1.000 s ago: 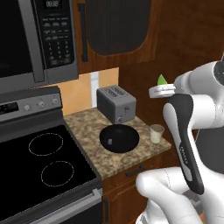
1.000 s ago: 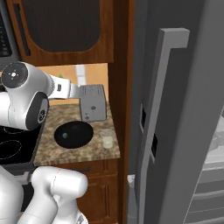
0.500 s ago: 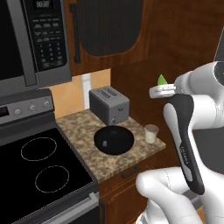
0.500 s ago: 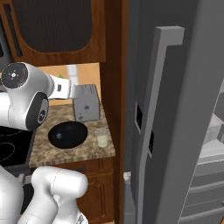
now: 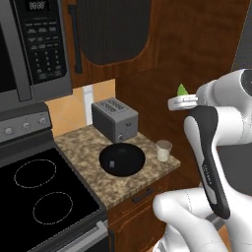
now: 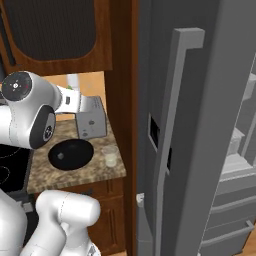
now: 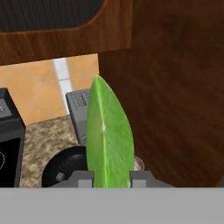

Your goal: Grab a lemon wedge from the fridge and one ice cube from the ice bowl, and put them in the glass of lemonade.

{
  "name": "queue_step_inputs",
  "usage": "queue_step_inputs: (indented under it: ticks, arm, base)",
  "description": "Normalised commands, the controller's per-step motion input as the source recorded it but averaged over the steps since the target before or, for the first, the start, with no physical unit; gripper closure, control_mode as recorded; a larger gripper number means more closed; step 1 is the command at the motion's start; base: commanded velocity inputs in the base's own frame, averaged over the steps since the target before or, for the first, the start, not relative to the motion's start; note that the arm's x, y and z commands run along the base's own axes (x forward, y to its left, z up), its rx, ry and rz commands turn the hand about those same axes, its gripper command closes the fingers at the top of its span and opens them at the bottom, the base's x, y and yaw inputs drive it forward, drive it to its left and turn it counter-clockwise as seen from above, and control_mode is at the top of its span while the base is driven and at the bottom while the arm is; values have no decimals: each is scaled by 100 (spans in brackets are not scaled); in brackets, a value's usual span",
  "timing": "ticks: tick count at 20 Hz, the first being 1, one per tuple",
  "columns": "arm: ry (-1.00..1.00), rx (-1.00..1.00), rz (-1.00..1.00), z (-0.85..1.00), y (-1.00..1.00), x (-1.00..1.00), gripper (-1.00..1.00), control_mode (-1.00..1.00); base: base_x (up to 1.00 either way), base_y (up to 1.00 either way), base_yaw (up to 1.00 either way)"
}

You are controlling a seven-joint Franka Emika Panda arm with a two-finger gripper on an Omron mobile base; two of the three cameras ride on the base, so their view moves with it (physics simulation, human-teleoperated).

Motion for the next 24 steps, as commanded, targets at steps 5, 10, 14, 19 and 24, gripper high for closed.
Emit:
queue_step_inputs:
  ticks: [5, 10, 14, 19, 24]
  arm:
    - [0, 0, 0, 0, 0, 0, 100, 100]
    - [0, 0, 0, 0, 0, 0, 100, -100]
    - [0, 0, 0, 0, 0, 0, 100, -100]
    - [0, -9, 0, -15, 34, 0, 100, -100]
    - [3, -19, 2, -12, 20, -4, 100, -100]
  base:
    - [2, 2, -10]
    - [0, 0, 0]
    - [0, 0, 0]
    - [0, 0, 0]
    - [0, 0, 0]
